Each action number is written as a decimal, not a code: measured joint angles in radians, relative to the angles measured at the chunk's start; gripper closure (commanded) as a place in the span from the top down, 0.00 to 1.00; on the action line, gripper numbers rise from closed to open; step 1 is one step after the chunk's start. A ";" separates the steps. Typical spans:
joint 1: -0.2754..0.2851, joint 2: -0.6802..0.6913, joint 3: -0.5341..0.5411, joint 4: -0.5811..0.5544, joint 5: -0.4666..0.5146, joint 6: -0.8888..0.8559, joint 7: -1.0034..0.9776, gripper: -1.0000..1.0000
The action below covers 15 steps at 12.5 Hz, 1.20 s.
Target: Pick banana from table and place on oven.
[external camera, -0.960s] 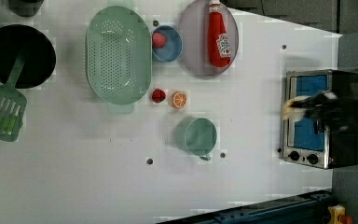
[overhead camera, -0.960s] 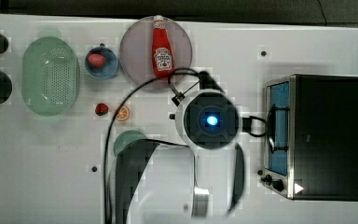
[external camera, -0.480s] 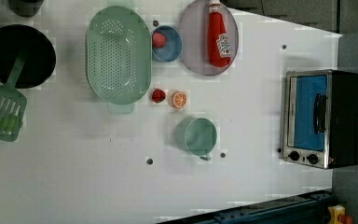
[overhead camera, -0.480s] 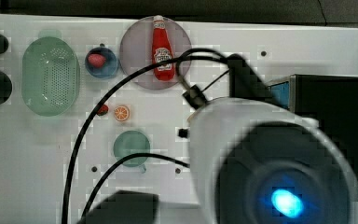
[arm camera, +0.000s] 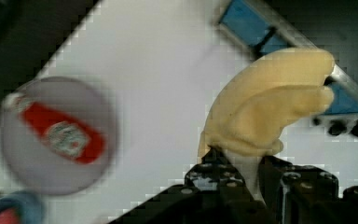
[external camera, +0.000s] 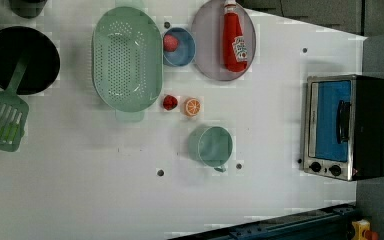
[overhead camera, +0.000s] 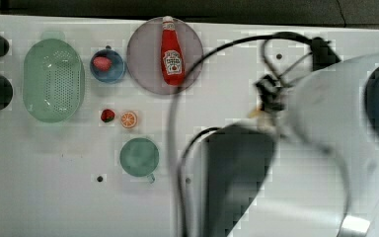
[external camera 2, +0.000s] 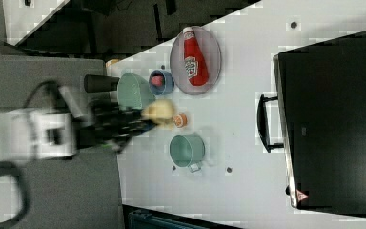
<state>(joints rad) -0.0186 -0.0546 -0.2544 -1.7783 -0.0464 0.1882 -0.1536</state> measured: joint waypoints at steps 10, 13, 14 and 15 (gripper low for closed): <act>-0.141 0.310 -0.392 -0.077 0.046 0.187 -0.506 0.56; -0.122 0.323 -0.392 -0.055 0.055 0.236 -0.523 0.90; -0.119 0.317 -0.378 -0.055 0.070 0.248 -0.531 1.00; -0.111 0.304 -0.365 -0.056 0.070 0.239 -0.534 1.00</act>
<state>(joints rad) -0.1298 0.2499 -0.6191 -1.8340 0.0233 0.4272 -0.6875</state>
